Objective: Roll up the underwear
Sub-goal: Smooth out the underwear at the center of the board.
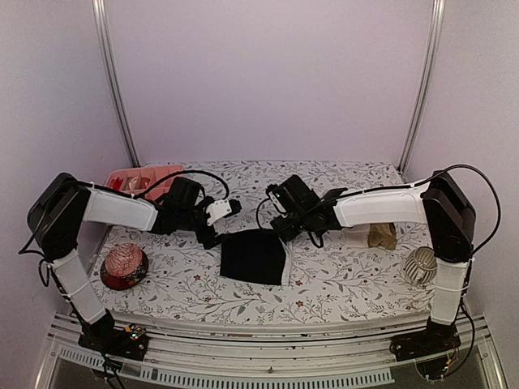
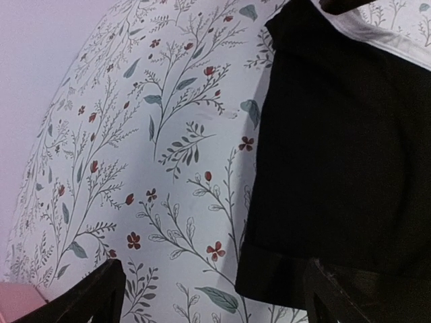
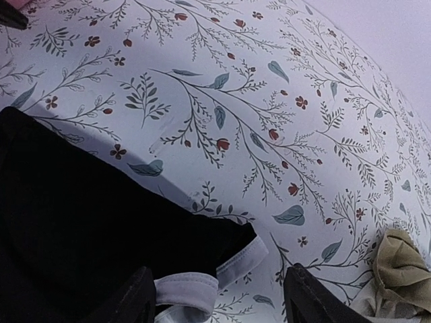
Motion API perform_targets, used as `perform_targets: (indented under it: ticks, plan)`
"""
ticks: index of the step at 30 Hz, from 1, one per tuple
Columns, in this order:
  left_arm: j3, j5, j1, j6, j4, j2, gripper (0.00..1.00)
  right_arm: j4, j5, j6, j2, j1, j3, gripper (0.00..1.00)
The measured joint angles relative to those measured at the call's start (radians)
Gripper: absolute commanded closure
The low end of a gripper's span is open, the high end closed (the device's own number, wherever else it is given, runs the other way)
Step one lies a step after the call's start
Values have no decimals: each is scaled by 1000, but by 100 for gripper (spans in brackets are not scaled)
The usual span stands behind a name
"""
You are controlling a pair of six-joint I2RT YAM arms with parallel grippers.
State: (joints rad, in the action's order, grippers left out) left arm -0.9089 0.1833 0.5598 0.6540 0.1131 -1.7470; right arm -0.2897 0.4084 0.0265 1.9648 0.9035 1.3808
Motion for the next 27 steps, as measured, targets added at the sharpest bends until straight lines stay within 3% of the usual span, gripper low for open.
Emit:
perform_targets:
  ticks: [5, 10, 22, 27]
  plan:
    - [-27, -68, 0, -24, 11, -37, 8, -1, -12, 28, 12, -47, 0, 69]
    - [-48, -135, 0, -34, 27, -75, 9, 3, -20, 38, 12, -89, -5, 74]
    - [-55, -197, 0, -48, 53, -105, 7, 19, -59, 80, -17, -103, -48, 38]
    - [-55, -219, 0, -69, 73, -104, 5, 53, -145, 125, -103, -103, -94, 32]
